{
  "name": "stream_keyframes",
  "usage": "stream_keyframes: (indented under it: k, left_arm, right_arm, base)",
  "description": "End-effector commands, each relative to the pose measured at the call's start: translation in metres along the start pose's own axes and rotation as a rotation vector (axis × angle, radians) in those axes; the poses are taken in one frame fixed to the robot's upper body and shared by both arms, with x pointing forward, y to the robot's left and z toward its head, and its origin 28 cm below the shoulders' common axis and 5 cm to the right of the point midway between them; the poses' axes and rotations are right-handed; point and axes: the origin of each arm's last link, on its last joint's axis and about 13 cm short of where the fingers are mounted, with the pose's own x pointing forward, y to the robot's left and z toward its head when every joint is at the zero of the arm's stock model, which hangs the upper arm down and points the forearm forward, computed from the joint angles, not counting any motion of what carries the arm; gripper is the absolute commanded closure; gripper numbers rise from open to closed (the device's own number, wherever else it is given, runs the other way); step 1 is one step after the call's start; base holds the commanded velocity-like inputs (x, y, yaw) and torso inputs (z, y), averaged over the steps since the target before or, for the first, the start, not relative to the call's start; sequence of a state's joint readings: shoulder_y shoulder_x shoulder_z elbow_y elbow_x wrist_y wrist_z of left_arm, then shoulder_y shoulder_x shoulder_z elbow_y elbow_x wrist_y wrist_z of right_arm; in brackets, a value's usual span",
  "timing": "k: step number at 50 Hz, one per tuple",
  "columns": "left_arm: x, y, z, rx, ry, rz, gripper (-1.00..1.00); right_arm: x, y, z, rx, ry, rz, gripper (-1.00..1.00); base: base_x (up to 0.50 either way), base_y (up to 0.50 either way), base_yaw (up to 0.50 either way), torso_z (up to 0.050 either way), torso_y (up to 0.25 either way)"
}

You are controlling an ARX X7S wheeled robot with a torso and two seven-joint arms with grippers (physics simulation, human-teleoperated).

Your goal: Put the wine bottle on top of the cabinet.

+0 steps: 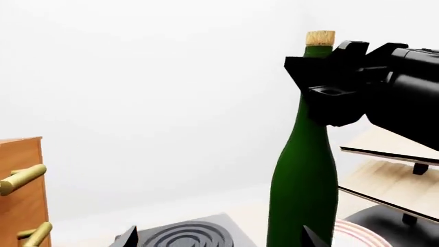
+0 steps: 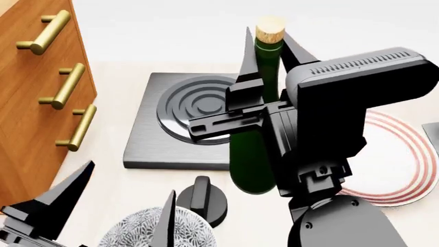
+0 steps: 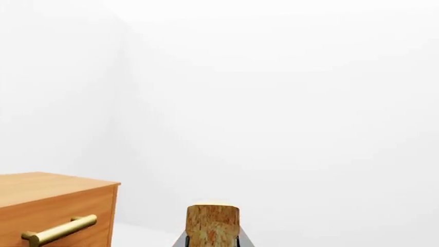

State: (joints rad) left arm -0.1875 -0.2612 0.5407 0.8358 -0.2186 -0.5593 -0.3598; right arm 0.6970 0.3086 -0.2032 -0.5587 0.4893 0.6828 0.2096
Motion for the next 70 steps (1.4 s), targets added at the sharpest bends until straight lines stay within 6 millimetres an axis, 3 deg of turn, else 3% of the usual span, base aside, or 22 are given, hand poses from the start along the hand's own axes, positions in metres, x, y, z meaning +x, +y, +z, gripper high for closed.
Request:
stream_keyframes:
  k: [1,4,10,26,60,62,64,70]
  left_arm:
    - [0.019,-0.007,-0.011,0.017,0.040,-0.061,-1.00]
    - [0.024,-0.007,-0.014,0.018,0.045,-0.068,-1.00]
    - [0.038,-0.012,-0.038,0.043,0.101,-0.109,-1.00]
    - [0.061,-0.016,-0.062,0.075,0.148,-0.124,-1.00]
    - [0.098,-0.018,-0.039,0.090,0.081,-0.148,-1.00]
    - [0.099,-0.019,-0.039,0.082,0.076,-0.151,-1.00]
    - [0.099,-0.022,-0.038,-0.067,0.086,-0.161,-1.00]
    - [0.104,-0.023,-0.038,-0.051,0.073,-0.163,-1.00]
  right_arm:
    - [0.005,0.009,0.002,-0.003,-0.027,0.026,1.00]
    - [0.005,0.010,0.002,-0.003,-0.029,0.030,1.00]
    - [0.004,0.013,0.008,0.000,-0.046,0.041,1.00]
    - [0.001,0.020,0.019,0.005,-0.080,0.074,1.00]
    - [-0.006,0.019,0.016,0.020,-0.067,0.074,1.00]
    - [-0.007,0.019,0.014,0.028,-0.062,0.069,1.00]
    - [-0.007,0.018,0.013,0.030,-0.059,0.067,1.00]
    - [-0.007,0.019,0.013,0.032,-0.057,0.074,1.00]
  base:
    - [0.00,0.00,0.00,0.000,0.010]
    - [0.00,0.00,0.00,0.000,0.000]
    - [0.00,0.00,0.00,0.000,0.000]
    - [0.00,0.00,0.00,0.000,0.001]
    - [0.00,0.00,0.00,0.000,0.001]
    - [0.00,0.00,0.00,0.000,0.000]
    - [0.00,0.00,0.00,0.000,0.000]
    - [0.00,0.00,0.00,0.000,0.002]
